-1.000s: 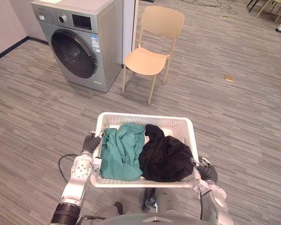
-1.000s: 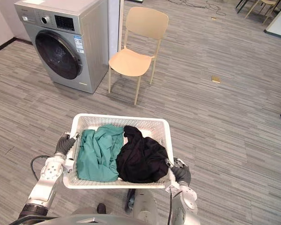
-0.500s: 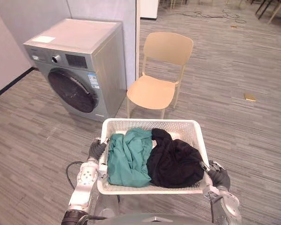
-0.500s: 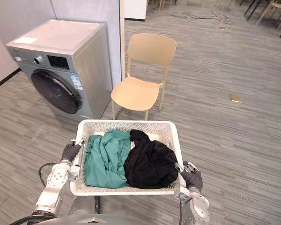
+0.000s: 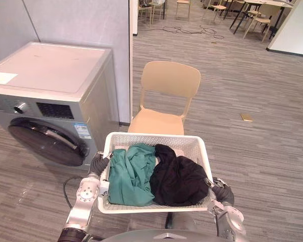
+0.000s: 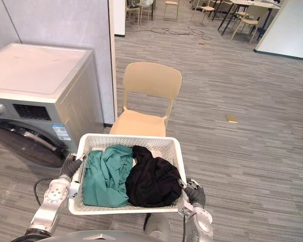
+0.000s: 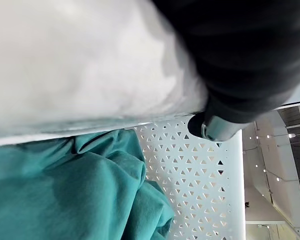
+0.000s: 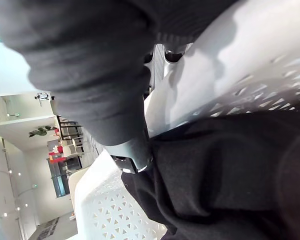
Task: Pick up the laundry basket with both hands and put the clothes into the washing machine.
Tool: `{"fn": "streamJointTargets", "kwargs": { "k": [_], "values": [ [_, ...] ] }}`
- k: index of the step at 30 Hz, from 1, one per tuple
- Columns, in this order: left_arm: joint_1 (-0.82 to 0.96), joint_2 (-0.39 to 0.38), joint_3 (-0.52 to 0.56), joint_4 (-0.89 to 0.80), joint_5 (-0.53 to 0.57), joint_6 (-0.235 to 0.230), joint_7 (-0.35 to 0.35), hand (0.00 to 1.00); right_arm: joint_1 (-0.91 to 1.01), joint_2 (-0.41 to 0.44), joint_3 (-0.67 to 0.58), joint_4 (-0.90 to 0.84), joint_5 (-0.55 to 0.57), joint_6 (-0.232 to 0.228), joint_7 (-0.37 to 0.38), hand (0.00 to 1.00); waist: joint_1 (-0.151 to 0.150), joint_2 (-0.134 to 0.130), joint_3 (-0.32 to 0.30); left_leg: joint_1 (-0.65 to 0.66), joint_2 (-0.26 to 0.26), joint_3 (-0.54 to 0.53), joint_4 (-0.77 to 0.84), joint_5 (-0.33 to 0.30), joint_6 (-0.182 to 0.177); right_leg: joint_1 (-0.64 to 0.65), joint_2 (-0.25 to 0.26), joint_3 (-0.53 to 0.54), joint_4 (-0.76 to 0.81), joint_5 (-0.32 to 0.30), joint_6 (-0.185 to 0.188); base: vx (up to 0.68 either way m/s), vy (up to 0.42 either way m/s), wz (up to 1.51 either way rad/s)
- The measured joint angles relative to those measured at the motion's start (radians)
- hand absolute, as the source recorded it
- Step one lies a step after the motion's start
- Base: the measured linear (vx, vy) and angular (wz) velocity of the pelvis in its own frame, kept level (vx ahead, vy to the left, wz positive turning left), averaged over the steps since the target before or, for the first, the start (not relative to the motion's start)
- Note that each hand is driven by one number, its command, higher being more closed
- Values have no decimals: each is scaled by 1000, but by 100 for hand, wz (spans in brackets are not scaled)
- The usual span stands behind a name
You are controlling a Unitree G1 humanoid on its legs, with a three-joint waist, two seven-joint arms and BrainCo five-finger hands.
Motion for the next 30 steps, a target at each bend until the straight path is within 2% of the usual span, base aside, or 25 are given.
{"fn": "streamJointTargets", "kwargs": {
  "k": [1, 2, 3, 4, 5, 6, 7, 8, 9, 10, 12, 13, 14, 15, 16, 17, 18, 21, 22, 24, 25, 26, 27, 29, 30],
  "values": [
    [0, 2, -8, 8, 1, 0, -1, 100, 12, 2, 0, 1, 0, 0, -5, 100, -5, -19, -13, 18, 0, -16, 14, -40, -25, 1, -2, 35, -114, 72, -2, 388, -245, 33],
    [4, -6, -9, 10, 1, 2, -4, 100, 19, -1, -1, 0, -1, 2, -8, 100, -17, -14, -16, 41, 22, -38, 27, -81, -39, 4, 7, 33, -52, 110, -9, 426, -282, 46],
    [18, -19, -8, 10, 1, 2, -3, 100, 25, -7, 0, -1, -4, 3, -9, 100, -26, 3, -21, 77, 59, -50, 16, -97, -59, 16, 35, 22, 7, 96, -19, 516, -308, 60],
    [27, -25, -11, 4, 0, 3, -4, 100, 42, -8, 0, -9, -5, 2, -9, 100, -33, 6, -30, 78, 79, -74, 97, -97, -65, 39, 47, -2, 37, 80, -25, 525, -345, 75],
    [28, -48, -13, 3, -1, 2, -3, 100, 64, -15, 1, -36, -3, 2, -11, 100, -33, 35, -29, -45, 130, -131, 365, -70, -42, 63, 63, -48, 77, 17, -49, 623, -434, 63],
    [30, -72, -10, 3, -6, 3, -3, 100, 77, -39, 1, -81, -3, 2, -18, 100, -13, 62, -27, -175, 172, -176, 618, 67, -8, 100, 97, -66, 79, -16, -79, 498, -380, 30],
    [36, -79, -9, 2, -12, 3, -3, 100, 82, -53, 2, -98, -3, 2, -18, 100, 2, 73, -22, -224, 186, -193, 716, 128, -10, 117, 108, -69, 76, -33, -89, 493, -272, -10],
    [43, -94, -11, 0, -24, 3, -3, 100, 82, -76, 3, -119, -3, 2, -18, 100, 19, 95, -12, -299, 192, -211, 851, 146, -34, 167, 120, -77, 65, -52, -94, 508, -194, 2],
    [45, -105, -10, -1, -26, 1, -3, 100, 81, -81, 2, -118, -3, 2, -22, 100, 20, 102, -11, -363, 184, -202, 890, 133, -34, 229, 122, -94, 33, -69, -94, 521, -181, 15],
    [46, -109, -9, -1, -26, 0, -3, 100, 81, -79, 2, -116, -3, 2, -26, 100, 23, 100, -11, -386, 183, -180, 876, 118, -34, 263, 122, -99, 8, -71, -94, 516, -182, 25],
    [49, -111, -1, -1, -26, -8, -3, 100, 75, -79, 4, -117, -3, 2, -27, 100, 40, 88, -12, -422, 174, -98, 704, 82, -29, 352, 123, -104, -83, -68, -89, 444, -135, 8],
    [52, -115, 6, -4, -27, -14, -3, 100, 58, -82, 5, -117, -3, 2, -27, 100, 45, 84, -12, -426, 159, -55, 485, 84, -33, 395, 125, -106, -137, -65, -84, 453, -87, -1],
    [55, -117, 7, -7, -28, -21, -3, 100, 44, -93, 6, -112, -4, 1, -27, 100, 46, 85, -15, -400, 129, -49, 214, 130, -45, 421, 131, -110, -177, -61, -78, 430, -57, -4],
    [56, -116, 6, -11, -28, -25, -3, 100, 37, -102, 10, -106, -4, -2, -26, 100, 46, 89, -17, -398, 114, -52, 116, 168, -43, 429, 138, -107, -185, -62, -76, 411, 1, -24],
    [57, -111, 5, -6, -28, -30, -3, 100, 7, -120, 19, -74, -4, -2, -26, 100, 49, 90, -18, -395, 93, -67, -1, 266, -33, 447, 148, -84, -195, -76, -54, 426, 65, -61],
    [57, -111, 6, 14, -27, -29, -3, 100, -2, -121, 20, -63, -9, -1, -28, 100, 66, 91, -21, -378, 77, -102, -15, 390, -7, 466, 155, -44, -193, -91, -30, 612, 135, -84],
    [60, -88, 9, 32, -28, -28, -3, 100, -1, -97, 24, -39, -11, -1, -28, 100, 67, 46, -40, -369, 49, -76, 9, 374, -13, 474, 124, -1, -192, -96, -17, 543, 139, -65],
    [45, -40, -24, 48, -27, -28, -3, 100, 8, -71, 20, 13, -7, -1, -26, 100, 35, -46, -78, -359, -5, -55, 11, 324, 15, 452, 65, 28, -140, -91, -6, 382, 86, 1],
    [36, -39, -26, 60, -27, -25, -3, 100, 7, -70, 20, 19, -8, -1, -26, 100, 34, -53, -75, -346, -10, -50, 10, 311, 19, 440, 57, 34, -97, -83, 4, 384, 113, -9],
    [32, -24, -26, 78, -27, -18, -1, 100, -10, -72, 29, 58, -9, -1, -22, 100, 49, -44, -66, -262, -2, -16, -34, 284, 24, 314, 41, 72, 169, 43, 7, 357, 190, -57],
    [29, -17, -26, 78, -27, -18, 0, 100, -12, -70, 31, 64, -9, -2, -19, 100, 45, -39, -58, -238, 7, -18, -52, 280, 24, 279, 35, 80, 239, 77, 15, 255, 150, -36],
    [25, 2, -26, 79, -27, -16, 1, 100, -11, -67, 45, 80, -7, -3, -9, 100, 22, -25, -36, -196, 8, -23, -72, 269, 30, 236, 28, 87, 369, 64, 6, 106, 51, 6],
    [27, 13, -26, 79, -27, -9, 2, 100, 2, -60, 53, 85, -7, -2, -7, 100, 9, -31, -33, -159, 9, -26, -82, 260, 30, 202, 23, 84, 432, 2, -4, 106, 24, 13],
    [27, 16, -29, 79, -27, -8, 2, 100, 27, -50, 56, 83, -7, -2, -6, 100, 5, -32, -29, -139, 11, -26, -85, 230, 27, 151, 16, 73, 410, -54, -8, 63, -30, 2],
    [27, 16, -30, 79, -27, -6, 2, 100, 34, -50, 57, 82, -7, -2, -6, 100, 6, -34, -29, -137, 15, -28, -82, 220, 17, 121, 11, 75, 328, -75, -3, 33, -84, -1]
  ]
}}
